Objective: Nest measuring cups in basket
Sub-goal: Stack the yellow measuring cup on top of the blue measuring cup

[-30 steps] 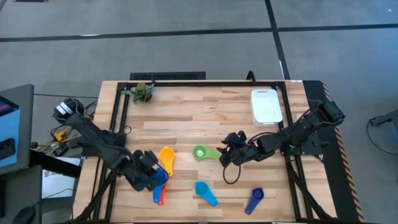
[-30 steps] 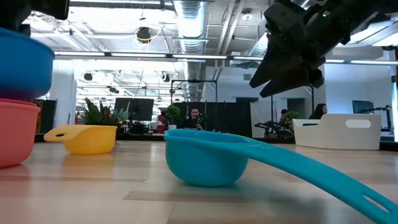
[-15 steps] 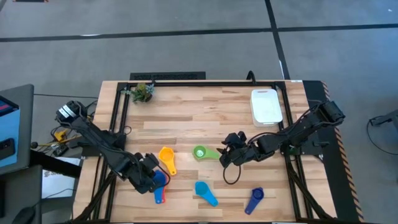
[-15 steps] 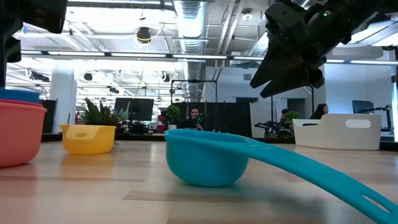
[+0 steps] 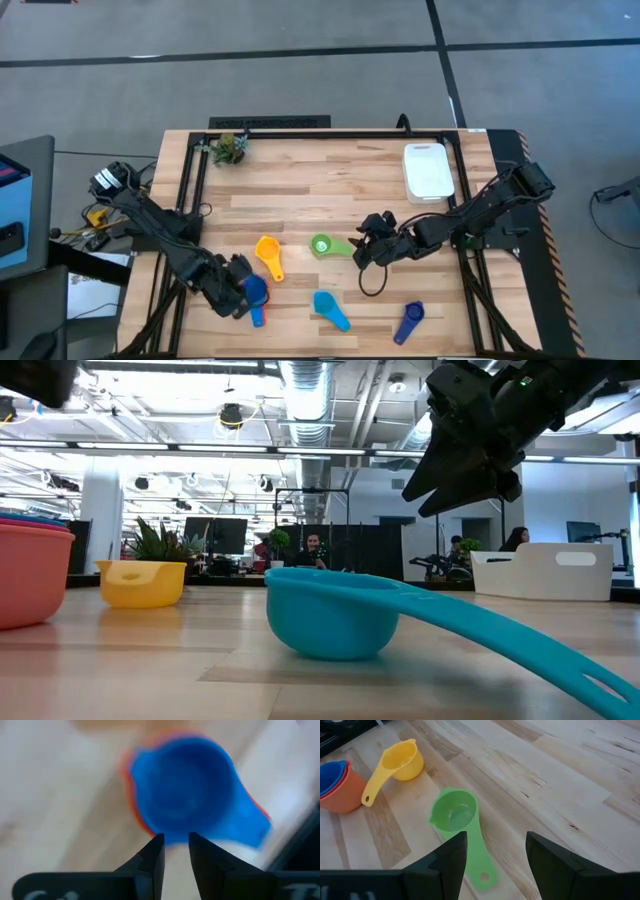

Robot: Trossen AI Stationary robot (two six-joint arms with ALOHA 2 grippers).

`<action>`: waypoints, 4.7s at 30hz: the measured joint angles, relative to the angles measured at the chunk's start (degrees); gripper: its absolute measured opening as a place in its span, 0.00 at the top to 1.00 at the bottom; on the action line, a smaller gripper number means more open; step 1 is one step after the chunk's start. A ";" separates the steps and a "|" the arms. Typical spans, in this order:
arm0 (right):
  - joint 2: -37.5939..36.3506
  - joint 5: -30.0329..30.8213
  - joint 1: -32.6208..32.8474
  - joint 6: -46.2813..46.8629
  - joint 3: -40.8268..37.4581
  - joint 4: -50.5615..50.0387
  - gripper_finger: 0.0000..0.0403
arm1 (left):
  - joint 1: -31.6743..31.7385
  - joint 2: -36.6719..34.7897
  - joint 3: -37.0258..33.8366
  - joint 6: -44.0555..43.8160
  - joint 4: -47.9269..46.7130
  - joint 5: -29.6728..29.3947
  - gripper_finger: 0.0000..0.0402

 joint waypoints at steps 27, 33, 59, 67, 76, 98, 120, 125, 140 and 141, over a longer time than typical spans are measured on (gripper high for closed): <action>0.00 -3.89 -3.55 -10.85 5.32 1.24 0.44 | 17.72 -6.56 3.78 49.55 -2.41 -22.05 0.90; 0.00 -4.34 -4.94 -11.06 5.31 -2.48 0.44 | 25.02 -5.53 3.74 56.68 -1.14 -18.07 0.88; 0.00 -4.52 -8.27 -10.36 5.31 -7.29 0.44 | 39.47 -5.51 -13.19 81.92 17.20 5.44 0.85; 0.00 -4.52 -7.85 -8.93 5.29 -7.23 0.44 | 40.44 -5.51 -16.72 84.00 21.62 5.23 0.85; 0.00 -5.71 -7.89 -7.58 5.27 -7.28 0.44 | 40.41 -5.51 -17.75 85.01 22.12 3.95 0.88; 0.00 -5.99 -7.43 -4.52 5.27 -6.97 0.44 | 34.91 -5.61 2.05 85.04 3.92 5.76 1.00; 0.00 -7.30 -8.12 -5.17 5.27 -7.32 0.44 | 18.72 -5.53 5.94 79.26 -0.44 11.27 1.00; 0.00 -7.30 -8.33 -6.11 5.25 -7.26 0.44 | 16.93 -5.49 4.16 76.12 -0.41 10.89 1.00; 0.00 -7.40 -8.24 -6.02 5.25 -6.86 0.44 | 16.18 -5.49 3.91 76.07 -0.04 8.74 1.00; 0.00 -7.42 -8.24 -5.98 5.25 -6.86 0.44 | 16.11 -5.49 3.91 76.04 -0.04 8.44 1.00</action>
